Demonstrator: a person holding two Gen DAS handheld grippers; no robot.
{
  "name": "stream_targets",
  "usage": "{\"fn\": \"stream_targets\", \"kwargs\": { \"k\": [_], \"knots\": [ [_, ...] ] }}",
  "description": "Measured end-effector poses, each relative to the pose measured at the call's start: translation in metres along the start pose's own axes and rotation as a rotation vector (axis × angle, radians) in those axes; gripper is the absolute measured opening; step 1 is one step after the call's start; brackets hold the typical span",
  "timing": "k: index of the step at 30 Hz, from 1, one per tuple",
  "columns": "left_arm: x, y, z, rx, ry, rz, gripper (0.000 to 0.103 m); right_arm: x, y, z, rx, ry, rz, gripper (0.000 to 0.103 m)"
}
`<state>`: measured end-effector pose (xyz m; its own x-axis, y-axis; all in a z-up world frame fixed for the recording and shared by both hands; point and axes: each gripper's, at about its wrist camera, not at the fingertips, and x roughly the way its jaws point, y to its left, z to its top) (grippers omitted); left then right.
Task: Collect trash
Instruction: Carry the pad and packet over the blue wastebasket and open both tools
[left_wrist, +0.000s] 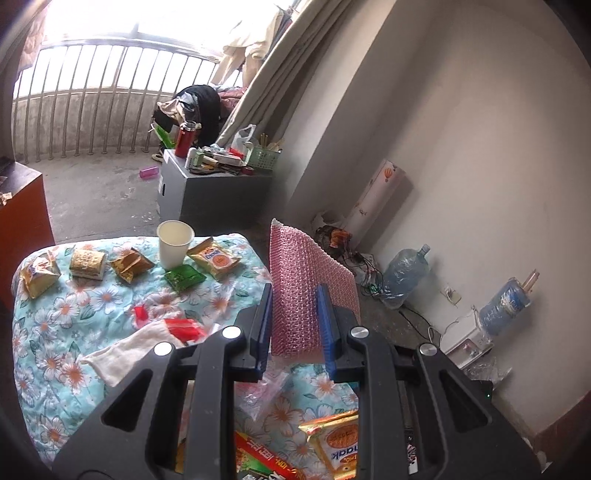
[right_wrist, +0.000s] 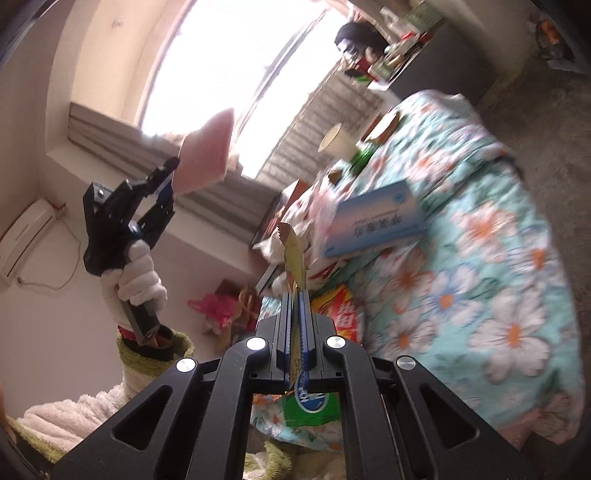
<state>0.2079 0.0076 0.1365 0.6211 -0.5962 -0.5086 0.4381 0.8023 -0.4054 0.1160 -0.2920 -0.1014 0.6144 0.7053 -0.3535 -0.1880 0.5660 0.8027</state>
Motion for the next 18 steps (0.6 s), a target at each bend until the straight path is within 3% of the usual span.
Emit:
{"fn": "stream_targets", "kwargs": {
  "k": [4, 9, 13, 18],
  "knots": [
    [0.047, -0.032, 0.003, 0.013, 0.085, -0.070, 0.021, -0.048, -0.026, 0.010, 0.040, -0.113, -0.062, 0.004],
    [0.122, -0.083, 0.004, 0.049, 0.188, -0.115, 0.021, -0.125, -0.057, 0.027, 0.059, -0.302, -0.220, 0.004],
    [0.192, -0.132, 0.000, 0.132, 0.241, -0.096, 0.021, -0.182, -0.087, 0.038, 0.095, -0.446, -0.376, 0.004],
    [0.284, -0.185, -0.024, 0.213, 0.336, -0.059, 0.021, -0.223, -0.126, 0.050, 0.150, -0.569, -0.600, 0.004]
  ]
}}
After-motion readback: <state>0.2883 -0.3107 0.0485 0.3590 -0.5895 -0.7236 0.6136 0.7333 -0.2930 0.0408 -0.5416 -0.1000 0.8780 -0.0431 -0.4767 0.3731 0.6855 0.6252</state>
